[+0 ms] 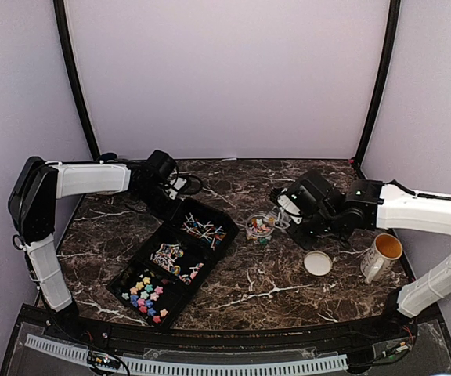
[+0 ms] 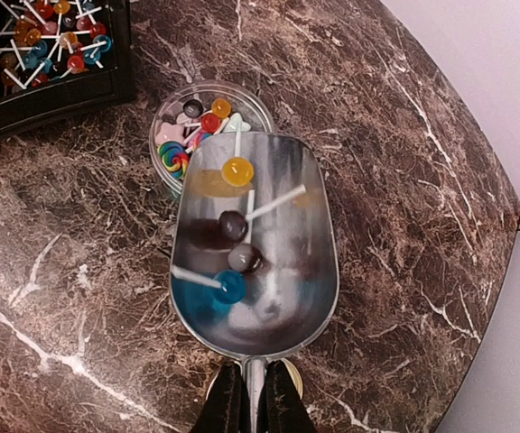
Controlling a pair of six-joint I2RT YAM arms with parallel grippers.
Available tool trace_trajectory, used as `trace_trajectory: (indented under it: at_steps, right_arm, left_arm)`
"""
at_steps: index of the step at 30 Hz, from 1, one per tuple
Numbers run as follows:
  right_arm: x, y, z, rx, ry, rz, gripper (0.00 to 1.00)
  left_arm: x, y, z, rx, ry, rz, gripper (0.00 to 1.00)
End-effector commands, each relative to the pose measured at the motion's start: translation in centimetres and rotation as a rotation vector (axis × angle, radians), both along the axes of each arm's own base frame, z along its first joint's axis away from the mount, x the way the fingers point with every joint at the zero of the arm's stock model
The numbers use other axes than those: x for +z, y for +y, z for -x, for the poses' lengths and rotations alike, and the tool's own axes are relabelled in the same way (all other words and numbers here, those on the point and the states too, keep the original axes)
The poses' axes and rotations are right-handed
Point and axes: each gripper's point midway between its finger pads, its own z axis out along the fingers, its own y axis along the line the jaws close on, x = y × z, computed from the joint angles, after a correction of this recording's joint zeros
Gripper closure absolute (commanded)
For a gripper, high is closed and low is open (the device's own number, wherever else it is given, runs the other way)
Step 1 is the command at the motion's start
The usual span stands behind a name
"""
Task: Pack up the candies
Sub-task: Place the fake candies in the packing bottle, then scoop the fake candies from the storage box.
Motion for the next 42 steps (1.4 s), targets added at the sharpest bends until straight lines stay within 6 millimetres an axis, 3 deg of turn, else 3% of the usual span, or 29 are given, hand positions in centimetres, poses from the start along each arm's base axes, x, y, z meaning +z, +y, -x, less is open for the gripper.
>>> trace_trajectory:
  at_steps: [1, 10, 11, 26, 36, 42]
  right_arm:
    - [0.3, -0.2, -0.2, -0.019, 0.020, 0.023, 1.00]
    - [-0.6, 0.1, -0.3, -0.016, 0.063, 0.085, 1.00]
    - [0.2, 0.4, -0.6, -0.017, 0.055, 0.075, 1.00]
    - [1.1, 0.3, -0.7, -0.005, 0.053, 0.139, 1.00]
    - [3.5, 3.5, -1.2, 0.105, -0.053, 0.006, 1.00]
    - [5.0, 6.2, 0.1, 0.269, -0.131, -0.055, 1.00]
  left_arm:
    - [3.8, -1.0, -1.2, 0.002, -0.074, 0.076, 1.00]
    - [3.7, -1.0, -1.3, 0.002, -0.073, 0.076, 1.00]
    - [3.7, -1.0, -1.3, 0.002, -0.074, 0.076, 1.00]
    - [3.6, -1.0, -1.3, 0.000, -0.071, 0.075, 1.00]
    - [3.7, -1.3, -1.1, -0.011, -0.067, 0.085, 1.00]
    - [3.7, -1.5, -1.0, -0.023, -0.062, 0.095, 1.00]
